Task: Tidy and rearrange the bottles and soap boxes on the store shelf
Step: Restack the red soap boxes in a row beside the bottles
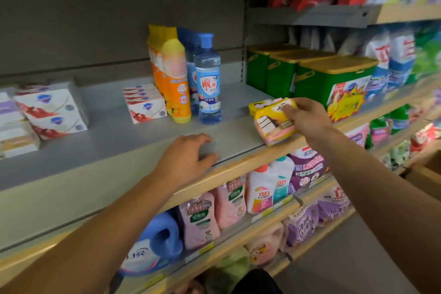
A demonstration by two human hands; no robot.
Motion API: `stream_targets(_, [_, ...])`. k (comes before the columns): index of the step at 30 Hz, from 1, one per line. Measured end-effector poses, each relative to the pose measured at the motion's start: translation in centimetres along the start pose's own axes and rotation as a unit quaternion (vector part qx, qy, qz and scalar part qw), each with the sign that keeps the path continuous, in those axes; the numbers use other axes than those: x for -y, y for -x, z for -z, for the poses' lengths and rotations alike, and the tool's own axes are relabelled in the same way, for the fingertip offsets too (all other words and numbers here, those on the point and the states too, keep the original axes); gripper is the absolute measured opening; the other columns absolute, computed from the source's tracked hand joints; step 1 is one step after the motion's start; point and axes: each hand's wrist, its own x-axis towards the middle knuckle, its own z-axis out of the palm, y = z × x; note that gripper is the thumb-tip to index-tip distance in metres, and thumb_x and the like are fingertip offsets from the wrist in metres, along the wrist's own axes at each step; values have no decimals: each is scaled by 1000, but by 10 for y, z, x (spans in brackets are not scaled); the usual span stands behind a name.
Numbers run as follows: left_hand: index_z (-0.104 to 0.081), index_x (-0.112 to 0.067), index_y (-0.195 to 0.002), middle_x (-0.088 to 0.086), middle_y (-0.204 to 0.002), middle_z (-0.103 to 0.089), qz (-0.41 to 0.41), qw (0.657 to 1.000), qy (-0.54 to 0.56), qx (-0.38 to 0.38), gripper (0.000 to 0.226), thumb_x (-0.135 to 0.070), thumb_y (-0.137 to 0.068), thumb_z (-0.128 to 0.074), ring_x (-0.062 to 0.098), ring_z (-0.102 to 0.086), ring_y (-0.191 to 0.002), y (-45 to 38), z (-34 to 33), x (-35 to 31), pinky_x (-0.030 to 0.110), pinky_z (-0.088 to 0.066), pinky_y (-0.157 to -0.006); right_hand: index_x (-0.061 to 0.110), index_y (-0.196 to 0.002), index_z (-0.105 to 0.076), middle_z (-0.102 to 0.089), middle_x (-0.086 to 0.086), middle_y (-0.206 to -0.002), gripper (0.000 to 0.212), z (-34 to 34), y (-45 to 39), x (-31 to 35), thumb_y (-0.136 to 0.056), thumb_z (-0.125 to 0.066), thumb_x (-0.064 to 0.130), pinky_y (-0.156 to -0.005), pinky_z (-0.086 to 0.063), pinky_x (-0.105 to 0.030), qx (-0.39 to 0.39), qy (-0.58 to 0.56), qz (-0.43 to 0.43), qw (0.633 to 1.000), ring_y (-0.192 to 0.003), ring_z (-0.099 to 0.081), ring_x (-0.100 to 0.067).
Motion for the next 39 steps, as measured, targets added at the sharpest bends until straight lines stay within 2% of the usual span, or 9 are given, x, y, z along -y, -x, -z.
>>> stream_targets(6, [-59,-23,-129,-6,-137,-56,-32,998,-58,19,55,-58,-88,-52,20,-48,-124,-3,-9,11,30,-33,-108,10,-136,-53,-58,-14,-135,49,13,-32,-13,-96,-55,37,-100,-40,-34,-11,223,14,975,-124,-52,-34])
stream_targets(9, [-60,-24,-129,-6,-135,-57,-25,998,-52,17,65,-62,-79,-43,20,-48,-123,-3,-9,12,30,-34,-107,12,-131,-58,-58,-17,-130,58,8,-19,-14,-90,-52,51,-97,-41,-37,-2,269,60,961,-120,-52,-37])
stream_targets(11, [-61,-25,-128,-7,-135,-58,-23,998,-53,10,65,-62,-78,-44,21,-49,-122,-3,-10,12,29,-34,-107,19,-123,-64,-58,-13,-124,61,2,-1,-21,-80,-51,60,-96,-40,-40,-39,316,130,939,-115,-51,-38])
stream_targets(15, [-61,-26,-128,-8,-135,-58,-21,998,-51,2,65,-63,-77,-43,20,-49,-122,-3,-11,13,30,-34,-106,16,-120,-66,-60,-11,-120,47,-6,20,-43,-86,-63,48,-101,-34,-42,-73,399,223,887,-114,-48,-36])
stream_targets(20, [-60,-25,-129,-7,-135,-57,-22,999,-49,8,66,-62,-77,-43,20,-49,-123,-3,-10,12,30,-34,-106,18,-127,-64,-59,-10,-123,52,-8,7,-44,-87,-64,50,-100,-31,-38,-33,411,231,881,-115,-45,-35])
stream_targets(26, [-60,-25,-130,-8,-136,-56,-11,999,-33,17,66,-60,-77,-44,19,-47,-124,0,-7,9,30,-35,-107,27,-134,-57,-53,-3,-134,58,-12,-1,-33,-89,-50,62,-101,-35,-38,9,452,191,871,-121,-39,-33])
stream_targets(30, [-65,-23,-122,-7,-128,-62,-8,1000,3,13,49,-51,-83,-61,17,-53,-118,-1,-3,11,27,-38,-102,22,-137,-53,-54,-6,-136,58,-14,13,-20,-89,-52,53,-105,-36,-42,0,456,204,867,-126,-40,-35])
stream_targets(34, [-67,-25,-114,-8,-114,-68,18,998,67,-10,33,-35,-83,-68,11,-61,-103,4,15,26,22,-44,-89,15,-132,-58,-60,-12,-129,53,-43,43,6,-86,-63,40,-106,-37,-41,36,379,287,879,-122,-48,-35])
stream_targets(39, [-66,-21,-114,-4,-104,-71,85,989,103,-65,30,-24,-85,-68,12,-67,-94,24,53,75,34,-52,-92,21,-131,-58,-60,-5,-128,49,-124,76,44,-86,-65,39,-98,-41,-30,170,245,325,897,-120,-53,-23])
